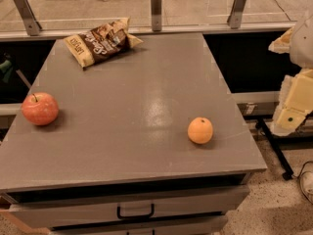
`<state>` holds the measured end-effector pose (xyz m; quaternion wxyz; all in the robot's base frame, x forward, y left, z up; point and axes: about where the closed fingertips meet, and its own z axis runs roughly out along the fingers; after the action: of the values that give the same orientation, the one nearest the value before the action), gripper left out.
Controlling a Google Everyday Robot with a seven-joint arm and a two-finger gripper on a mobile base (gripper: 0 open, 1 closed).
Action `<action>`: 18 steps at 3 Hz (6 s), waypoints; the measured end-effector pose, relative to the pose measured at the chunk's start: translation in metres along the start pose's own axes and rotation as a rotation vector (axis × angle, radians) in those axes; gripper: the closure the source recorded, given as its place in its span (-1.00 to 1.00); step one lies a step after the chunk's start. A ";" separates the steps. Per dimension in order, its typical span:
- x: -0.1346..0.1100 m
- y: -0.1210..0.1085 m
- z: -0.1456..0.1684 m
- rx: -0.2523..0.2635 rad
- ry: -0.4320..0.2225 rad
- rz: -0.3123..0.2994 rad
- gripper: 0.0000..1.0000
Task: Move orange near brown chip bag
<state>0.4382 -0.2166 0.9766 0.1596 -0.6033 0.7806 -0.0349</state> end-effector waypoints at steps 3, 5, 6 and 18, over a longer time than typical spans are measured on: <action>-0.026 0.012 0.046 -0.054 -0.106 -0.079 -1.00; -0.036 0.029 0.110 -0.150 -0.202 -0.081 -1.00; -0.047 0.039 0.131 -0.187 -0.239 -0.083 -1.00; -0.264 -0.167 0.210 0.005 -0.722 -0.038 1.00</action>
Offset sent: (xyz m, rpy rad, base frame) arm 0.0081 0.0332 -0.0300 0.0823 0.0090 0.1059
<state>0.7134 0.0190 0.8742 0.4261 -0.5908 0.6623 0.1755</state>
